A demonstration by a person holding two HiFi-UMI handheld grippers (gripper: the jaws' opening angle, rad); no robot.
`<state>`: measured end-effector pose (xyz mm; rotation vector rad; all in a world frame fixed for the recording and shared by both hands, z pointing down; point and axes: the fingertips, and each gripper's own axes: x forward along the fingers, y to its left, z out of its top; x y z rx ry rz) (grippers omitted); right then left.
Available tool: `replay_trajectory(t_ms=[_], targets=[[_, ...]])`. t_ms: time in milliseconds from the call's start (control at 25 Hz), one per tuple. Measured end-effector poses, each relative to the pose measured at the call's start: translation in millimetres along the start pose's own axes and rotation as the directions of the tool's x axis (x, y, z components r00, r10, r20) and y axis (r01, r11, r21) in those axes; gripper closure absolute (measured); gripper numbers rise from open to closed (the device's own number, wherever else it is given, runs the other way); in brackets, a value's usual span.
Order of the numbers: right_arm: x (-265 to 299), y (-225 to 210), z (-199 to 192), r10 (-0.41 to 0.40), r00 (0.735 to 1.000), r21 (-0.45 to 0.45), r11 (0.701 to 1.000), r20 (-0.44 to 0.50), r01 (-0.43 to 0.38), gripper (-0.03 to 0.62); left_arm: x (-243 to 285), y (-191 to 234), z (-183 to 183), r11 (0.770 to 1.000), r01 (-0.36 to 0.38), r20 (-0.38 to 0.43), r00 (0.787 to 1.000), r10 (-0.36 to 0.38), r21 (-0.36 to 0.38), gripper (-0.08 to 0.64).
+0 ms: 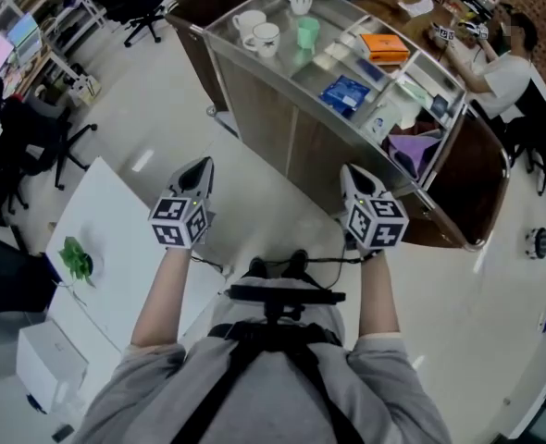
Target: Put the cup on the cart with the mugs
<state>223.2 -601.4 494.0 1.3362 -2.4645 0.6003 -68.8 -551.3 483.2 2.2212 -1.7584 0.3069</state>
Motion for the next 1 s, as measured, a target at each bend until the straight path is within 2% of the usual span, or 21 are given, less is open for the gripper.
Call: replay_trajectory(t_ms=[320, 1000], targets=[[-11.5, -9.2, -21.4, -0.059, 0.998, 0.034, 0.998, -0.003, 0.059, 0.589, -8.7, 6.2, -14.2, 1.0, 0.0, -0.001, 1.0, 0.0, -0.029, 0.558], [-19.5, -4.7, -25.7, -0.05, 0.999, -0.006, 0.999, -0.013, 0.05, 0.589, -15.4, 0.2, -28.0, 0.999, 0.015, -0.009, 1.0, -0.015, -0.04, 0.558]])
